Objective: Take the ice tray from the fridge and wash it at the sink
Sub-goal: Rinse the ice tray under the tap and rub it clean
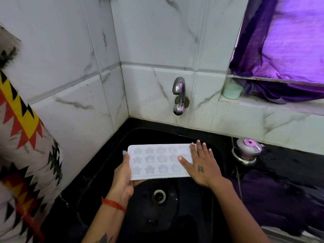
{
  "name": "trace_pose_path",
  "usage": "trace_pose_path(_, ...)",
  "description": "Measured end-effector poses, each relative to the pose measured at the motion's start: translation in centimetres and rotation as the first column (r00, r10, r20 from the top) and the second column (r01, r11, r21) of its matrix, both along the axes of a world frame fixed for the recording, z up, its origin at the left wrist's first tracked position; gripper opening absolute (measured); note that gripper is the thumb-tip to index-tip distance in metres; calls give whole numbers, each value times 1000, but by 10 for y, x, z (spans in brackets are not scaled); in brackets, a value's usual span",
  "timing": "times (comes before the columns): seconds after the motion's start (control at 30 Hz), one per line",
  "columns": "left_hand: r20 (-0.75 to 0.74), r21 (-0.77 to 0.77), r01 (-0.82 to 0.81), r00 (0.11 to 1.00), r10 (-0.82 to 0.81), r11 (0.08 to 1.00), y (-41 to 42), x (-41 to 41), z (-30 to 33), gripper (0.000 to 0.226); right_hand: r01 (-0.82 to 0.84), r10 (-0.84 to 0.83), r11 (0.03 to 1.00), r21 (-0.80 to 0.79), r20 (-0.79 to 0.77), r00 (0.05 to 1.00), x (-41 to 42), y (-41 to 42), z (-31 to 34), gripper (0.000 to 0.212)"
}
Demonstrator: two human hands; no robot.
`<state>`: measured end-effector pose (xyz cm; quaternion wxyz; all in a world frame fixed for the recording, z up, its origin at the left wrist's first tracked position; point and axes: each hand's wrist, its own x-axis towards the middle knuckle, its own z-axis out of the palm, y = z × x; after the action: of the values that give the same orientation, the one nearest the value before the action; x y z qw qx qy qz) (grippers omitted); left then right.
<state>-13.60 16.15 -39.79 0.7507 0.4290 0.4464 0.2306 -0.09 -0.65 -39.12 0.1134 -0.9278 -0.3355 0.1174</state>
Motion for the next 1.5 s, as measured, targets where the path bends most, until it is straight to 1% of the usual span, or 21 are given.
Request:
trace_pose_path(0.13, 0, 7, -7, 1000, 7, 1000, 1, -2, -1, 50, -36, 36, 999, -25, 3, 999, -1, 8, 1, 76)
trace_pose_path(0.4, 0, 16, 12, 1000, -12, 1000, -3, -2, 0, 51, -92, 92, 996, -13, 1, 996, -7, 23, 3, 75)
trace_pose_path(0.53, 4, 11, 14, 1000, -14, 1000, -5, -1, 2, 50, -121, 121, 993, 14, -28, 992, -12, 31, 5, 75)
trace_pose_path(0.8, 20, 8, 16, 1000, -16, 1000, -6, 3, 1, 48, -232, 233, 971, 54, -25, 972, -29, 55, 8, 71)
trace_pose_path(1.07, 39, -9, 17, 999, -17, 1000, -4, 3, 0, 48, -343, 343, 938, 60, 11, 939, -44, 74, 11, 69)
trace_pose_path(1.27, 29, -3, 17, 999, -17, 1000, -3, 4, -3, 52, -401, 401, 911, 92, 24, 916, -56, 82, 11, 64)
trace_pose_path(1.5, 53, 24, 8, 999, -9, 1000, -3, 3, -1, 48, -474, 469, 875, 95, 74, 880, -63, 87, 11, 57)
